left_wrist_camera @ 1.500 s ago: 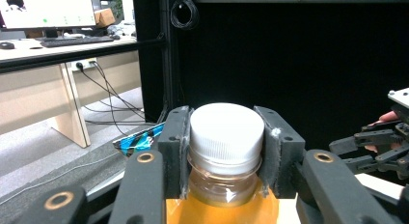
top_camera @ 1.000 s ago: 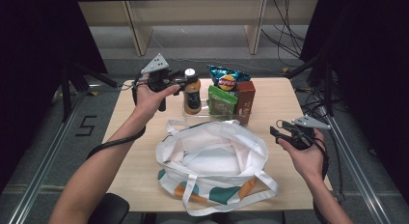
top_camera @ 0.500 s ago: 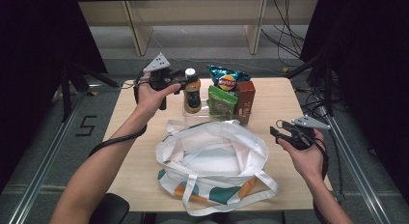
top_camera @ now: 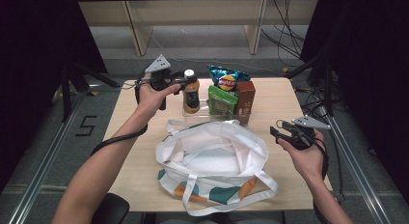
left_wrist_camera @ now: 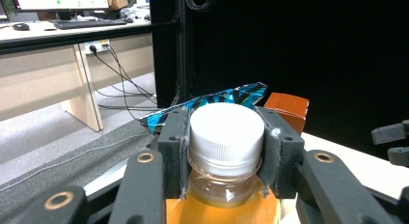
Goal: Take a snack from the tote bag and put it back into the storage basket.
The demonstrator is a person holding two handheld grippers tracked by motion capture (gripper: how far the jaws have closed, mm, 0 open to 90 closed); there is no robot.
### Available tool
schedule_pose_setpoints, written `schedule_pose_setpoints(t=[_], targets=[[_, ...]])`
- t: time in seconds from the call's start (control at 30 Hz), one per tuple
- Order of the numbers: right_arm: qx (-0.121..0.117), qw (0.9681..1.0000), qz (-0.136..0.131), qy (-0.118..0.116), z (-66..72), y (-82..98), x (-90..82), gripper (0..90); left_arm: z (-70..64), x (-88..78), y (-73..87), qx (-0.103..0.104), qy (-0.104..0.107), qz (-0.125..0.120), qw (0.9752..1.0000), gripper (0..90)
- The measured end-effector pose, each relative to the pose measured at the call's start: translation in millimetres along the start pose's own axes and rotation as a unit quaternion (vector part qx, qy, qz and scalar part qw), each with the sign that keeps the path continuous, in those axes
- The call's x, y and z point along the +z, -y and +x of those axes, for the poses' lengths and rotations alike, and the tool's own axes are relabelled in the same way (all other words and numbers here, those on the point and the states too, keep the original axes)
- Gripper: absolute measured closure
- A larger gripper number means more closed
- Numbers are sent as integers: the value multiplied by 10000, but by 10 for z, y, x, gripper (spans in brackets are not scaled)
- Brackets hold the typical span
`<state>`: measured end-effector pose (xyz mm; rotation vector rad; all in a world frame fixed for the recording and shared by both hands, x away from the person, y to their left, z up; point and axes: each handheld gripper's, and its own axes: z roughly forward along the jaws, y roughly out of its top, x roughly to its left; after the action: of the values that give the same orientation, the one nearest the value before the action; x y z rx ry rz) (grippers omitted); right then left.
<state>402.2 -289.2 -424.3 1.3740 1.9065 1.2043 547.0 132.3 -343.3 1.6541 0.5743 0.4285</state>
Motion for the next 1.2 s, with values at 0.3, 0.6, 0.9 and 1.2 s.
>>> schedule_pose_setpoints(t=[0.3,0.6,0.9,1.2], targets=[[-24,10000,-16,10,-6,2,-3,466,39,30,41,10,1,64,10000,585],[-260,9996,-39,90,-49,-2,-2,465,84,64,93,2,5,122,9999,585],[-106,9999,-42,34,-25,7,6,465,124,95,151,9,-50,202,9998,585],[-113,9999,-21,47,-25,7,7,463,131,126,181,-31,-60,226,9997,585]])
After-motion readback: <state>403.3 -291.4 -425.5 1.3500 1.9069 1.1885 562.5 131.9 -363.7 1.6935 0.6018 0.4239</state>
